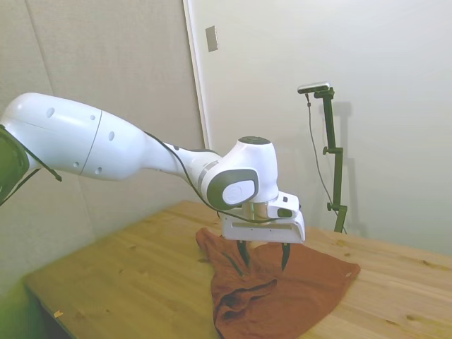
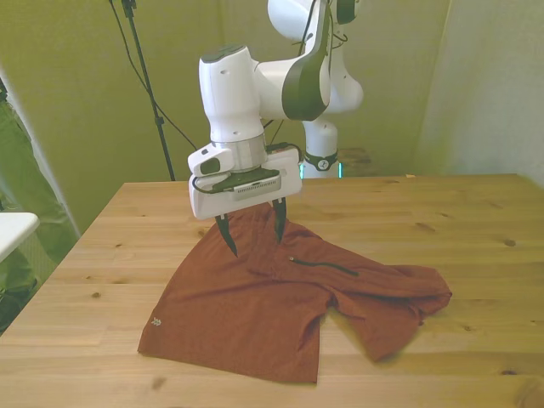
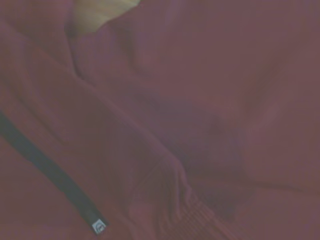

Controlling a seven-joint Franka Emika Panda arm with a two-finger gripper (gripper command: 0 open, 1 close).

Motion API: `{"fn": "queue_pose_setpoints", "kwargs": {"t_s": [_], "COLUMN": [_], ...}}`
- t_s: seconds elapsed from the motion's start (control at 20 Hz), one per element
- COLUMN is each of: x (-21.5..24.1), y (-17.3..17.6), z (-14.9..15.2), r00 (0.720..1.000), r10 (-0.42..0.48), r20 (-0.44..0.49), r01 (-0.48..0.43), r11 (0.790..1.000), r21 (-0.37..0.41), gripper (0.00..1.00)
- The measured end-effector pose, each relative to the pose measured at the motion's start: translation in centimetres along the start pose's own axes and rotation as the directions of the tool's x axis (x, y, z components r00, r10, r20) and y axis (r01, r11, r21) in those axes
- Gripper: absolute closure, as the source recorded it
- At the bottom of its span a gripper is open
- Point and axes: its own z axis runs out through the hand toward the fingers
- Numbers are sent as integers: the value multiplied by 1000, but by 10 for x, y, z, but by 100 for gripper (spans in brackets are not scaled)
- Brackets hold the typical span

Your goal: Unfold the shorts

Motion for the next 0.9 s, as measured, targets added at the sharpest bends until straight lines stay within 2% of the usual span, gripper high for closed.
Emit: {"fn": "queue_pose_setpoints", "kwargs": {"t_s": [0.25, 0.55, 0.6, 0.9], "x": [5, 16, 17, 21], "y": [7, 3, 2, -2], "z": [15, 38, 42, 46], "r00": [999, 992, 991, 988], "r10": [-40, -90, -95, -107], "r20": [34, 84, 91, 111], "r01": [41, 85, 89, 99], "r11": [999, 995, 994, 992], "r21": [-1, 60, 63, 73], "gripper": [0, 0, 100, 100]}}
